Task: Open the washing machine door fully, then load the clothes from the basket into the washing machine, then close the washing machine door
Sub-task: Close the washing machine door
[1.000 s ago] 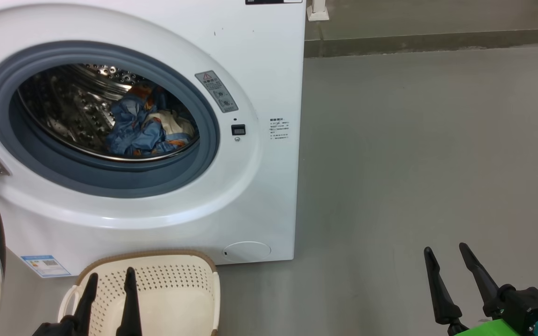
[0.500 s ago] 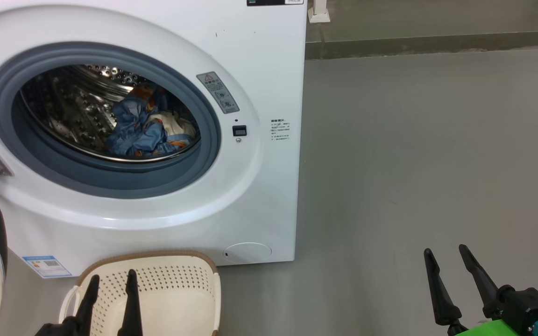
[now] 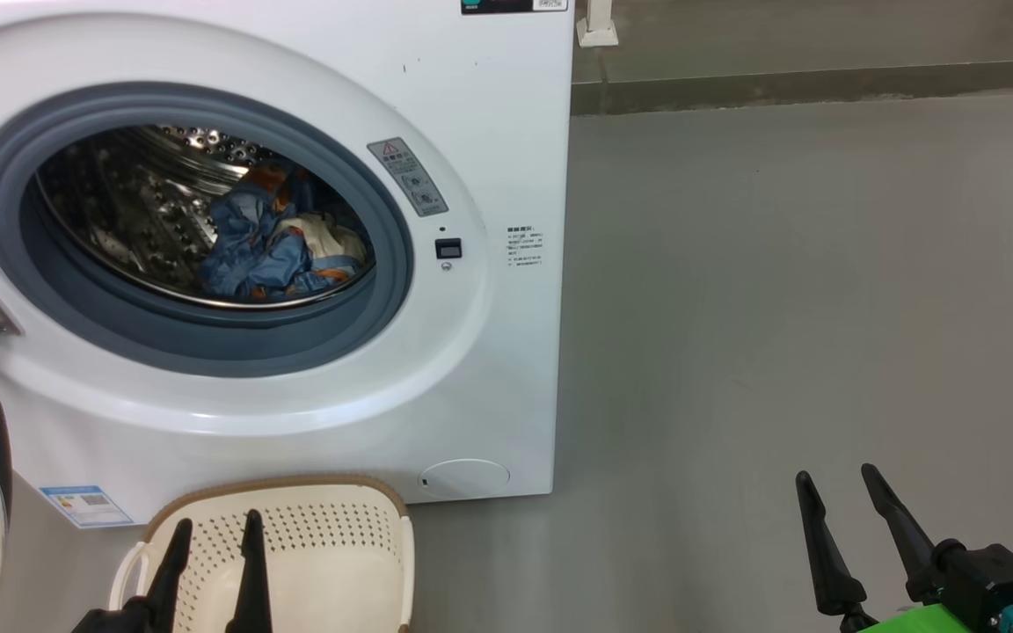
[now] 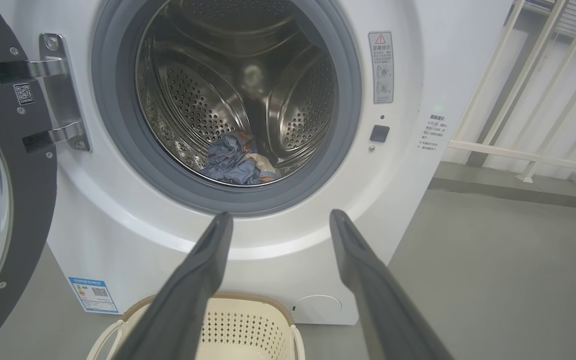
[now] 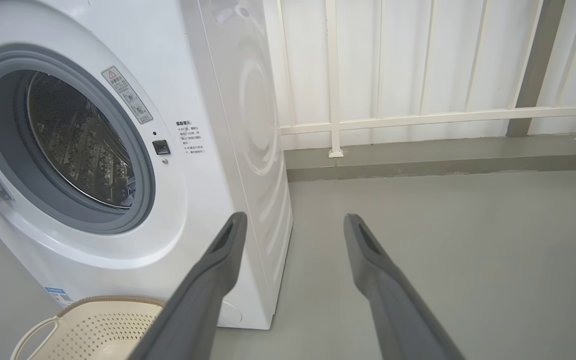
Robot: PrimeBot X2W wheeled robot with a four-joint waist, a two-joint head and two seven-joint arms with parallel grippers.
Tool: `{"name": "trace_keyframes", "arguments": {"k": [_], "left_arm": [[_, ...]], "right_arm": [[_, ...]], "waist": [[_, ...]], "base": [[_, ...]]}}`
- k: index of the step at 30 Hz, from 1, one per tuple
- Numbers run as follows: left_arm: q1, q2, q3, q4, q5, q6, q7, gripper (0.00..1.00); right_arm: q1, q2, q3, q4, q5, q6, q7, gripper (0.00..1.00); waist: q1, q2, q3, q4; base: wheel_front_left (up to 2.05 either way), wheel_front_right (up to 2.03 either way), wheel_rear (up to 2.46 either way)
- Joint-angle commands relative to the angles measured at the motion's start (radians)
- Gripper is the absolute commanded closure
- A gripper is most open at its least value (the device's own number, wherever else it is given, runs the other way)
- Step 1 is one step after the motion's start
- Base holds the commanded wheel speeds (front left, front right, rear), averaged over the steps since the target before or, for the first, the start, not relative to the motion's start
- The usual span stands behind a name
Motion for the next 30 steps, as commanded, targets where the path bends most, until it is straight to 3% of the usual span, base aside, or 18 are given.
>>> {"name": "trace_keyframes", "arguments": {"k": [1, 12, 30], "left_arm": [[-0.034, 0.003, 0.032, -0.020, 0.006, -0.005, -0.006, 0.00], [-0.029, 0.003, 0.027, -0.023, 0.000, -0.012, -0.006, 0.00], [-0.026, 0.003, 0.032, -0.043, 0.014, -0.015, -0.006, 0.00]], "right_arm": [[-0.048, -0.008, 0.029, -0.022, 0.004, 0.009, -0.013, 0.00], [-0.050, -0.008, 0.027, -0.014, 0.006, 0.009, -0.019, 0.00], [-0.052, -0.008, 0.027, -0.007, 0.002, 0.009, -0.017, 0.00]], "waist": [[0.0000, 0.0000, 0.000, -0.001], [0.0000, 0.0000, -0.002, 0.000], [0.0000, 0.0000, 0.000, 0.010]], "base": [[0.00, 0.00, 0.00], [-0.33, 0.33, 0.00], [-1.62, 1.63, 0.00]]}}
